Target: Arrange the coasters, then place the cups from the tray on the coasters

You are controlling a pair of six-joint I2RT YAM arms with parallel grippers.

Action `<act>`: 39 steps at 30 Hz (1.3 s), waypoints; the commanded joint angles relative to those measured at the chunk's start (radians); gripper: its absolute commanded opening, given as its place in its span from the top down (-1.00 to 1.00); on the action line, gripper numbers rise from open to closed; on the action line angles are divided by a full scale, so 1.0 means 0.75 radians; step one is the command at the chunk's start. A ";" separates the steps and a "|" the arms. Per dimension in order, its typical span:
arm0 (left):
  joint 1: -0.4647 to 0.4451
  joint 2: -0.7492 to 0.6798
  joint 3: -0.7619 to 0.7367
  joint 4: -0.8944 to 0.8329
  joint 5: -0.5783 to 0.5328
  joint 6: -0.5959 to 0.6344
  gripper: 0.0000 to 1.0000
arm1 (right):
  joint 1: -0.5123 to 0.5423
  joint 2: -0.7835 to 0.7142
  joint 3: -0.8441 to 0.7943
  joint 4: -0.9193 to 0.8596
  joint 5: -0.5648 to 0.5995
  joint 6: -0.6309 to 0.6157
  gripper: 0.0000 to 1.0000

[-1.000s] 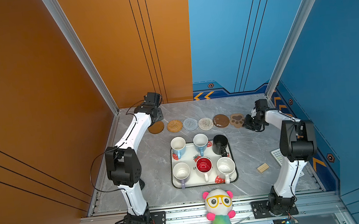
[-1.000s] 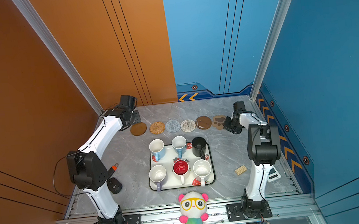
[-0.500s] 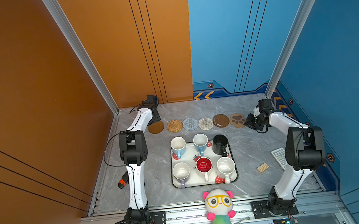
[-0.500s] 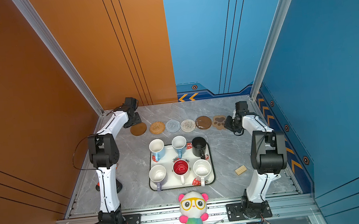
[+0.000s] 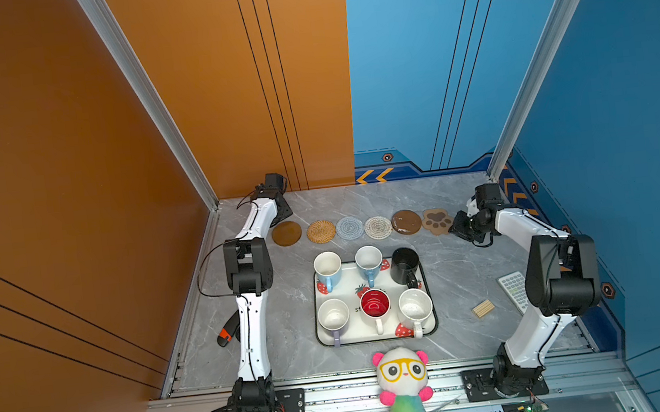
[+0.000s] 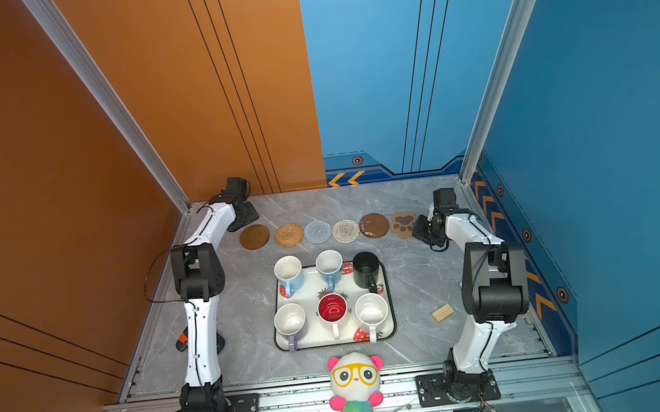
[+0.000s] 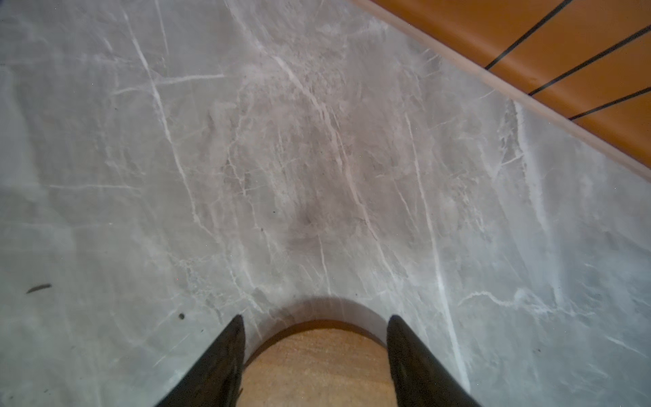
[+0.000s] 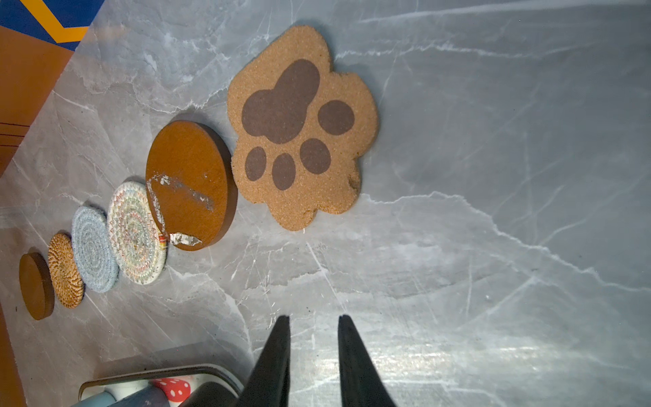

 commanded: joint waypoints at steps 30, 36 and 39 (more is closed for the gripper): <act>-0.013 0.043 -0.073 -0.024 0.139 -0.104 -0.31 | -0.005 -0.034 -0.021 0.002 -0.028 0.002 0.47; -0.027 0.025 -0.099 -0.022 0.143 -0.119 -0.31 | -0.005 -0.033 -0.021 0.004 -0.028 0.002 0.47; -0.035 0.009 -0.120 -0.010 0.156 -0.122 -0.32 | -0.005 -0.029 -0.023 0.006 -0.030 0.002 0.47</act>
